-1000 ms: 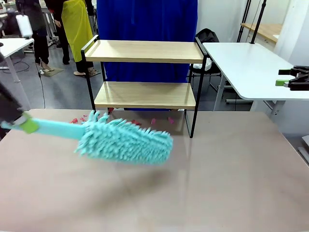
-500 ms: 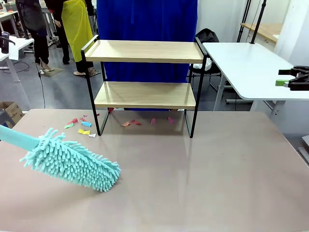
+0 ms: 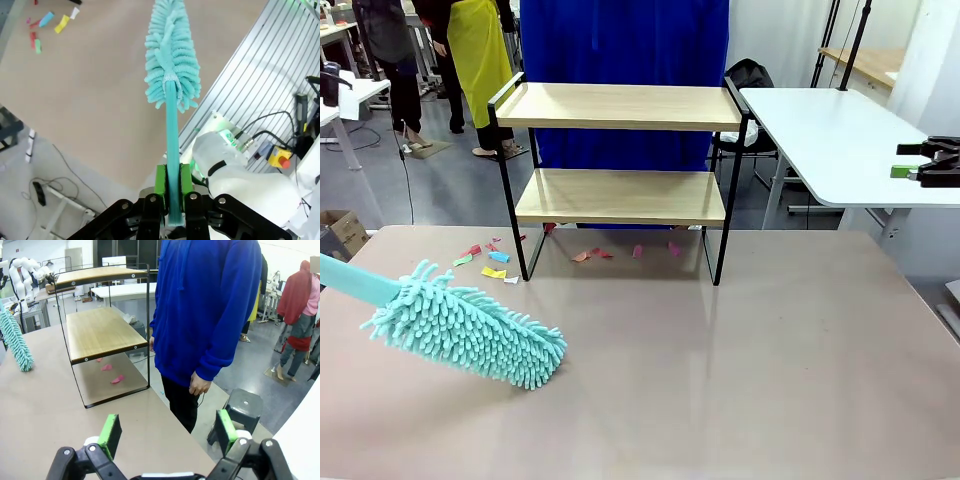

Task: Clean the shelf.
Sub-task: Clean the specific section of the Shelf indicated by the human with the Duster.

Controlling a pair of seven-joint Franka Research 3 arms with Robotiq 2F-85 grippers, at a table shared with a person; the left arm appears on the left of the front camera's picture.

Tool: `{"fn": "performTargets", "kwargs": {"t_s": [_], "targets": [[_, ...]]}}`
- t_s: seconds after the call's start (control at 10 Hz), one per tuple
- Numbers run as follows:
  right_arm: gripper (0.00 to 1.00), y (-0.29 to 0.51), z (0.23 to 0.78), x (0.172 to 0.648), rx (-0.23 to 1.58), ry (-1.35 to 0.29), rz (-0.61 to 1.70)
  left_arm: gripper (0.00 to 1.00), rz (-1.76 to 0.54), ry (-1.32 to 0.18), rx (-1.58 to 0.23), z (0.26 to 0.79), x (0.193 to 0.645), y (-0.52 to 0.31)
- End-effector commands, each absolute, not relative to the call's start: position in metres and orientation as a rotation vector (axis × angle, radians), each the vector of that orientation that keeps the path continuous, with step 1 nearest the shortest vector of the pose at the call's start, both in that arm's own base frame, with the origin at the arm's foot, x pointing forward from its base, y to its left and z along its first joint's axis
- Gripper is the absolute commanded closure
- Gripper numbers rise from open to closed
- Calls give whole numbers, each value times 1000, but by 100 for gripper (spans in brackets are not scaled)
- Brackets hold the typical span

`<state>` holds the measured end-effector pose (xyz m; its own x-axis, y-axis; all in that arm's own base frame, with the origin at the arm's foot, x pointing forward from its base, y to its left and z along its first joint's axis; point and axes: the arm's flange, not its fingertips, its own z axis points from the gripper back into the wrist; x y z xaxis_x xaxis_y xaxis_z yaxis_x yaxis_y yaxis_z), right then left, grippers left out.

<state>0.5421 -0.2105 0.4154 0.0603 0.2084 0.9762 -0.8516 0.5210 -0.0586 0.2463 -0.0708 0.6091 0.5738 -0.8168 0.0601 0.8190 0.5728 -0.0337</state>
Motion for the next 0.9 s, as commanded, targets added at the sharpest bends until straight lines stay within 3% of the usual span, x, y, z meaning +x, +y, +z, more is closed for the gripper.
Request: {"fn": "performTargets", "kwargs": {"t_s": [0.0, 0.8], "targets": [[0, -209, 418, 541, 646, -1266, 893, 86, -965, -36, -68, 609, 244, -71], [0, -209, 418, 541, 646, -1266, 893, 86, -965, -36, -68, 609, 244, -71]]}}
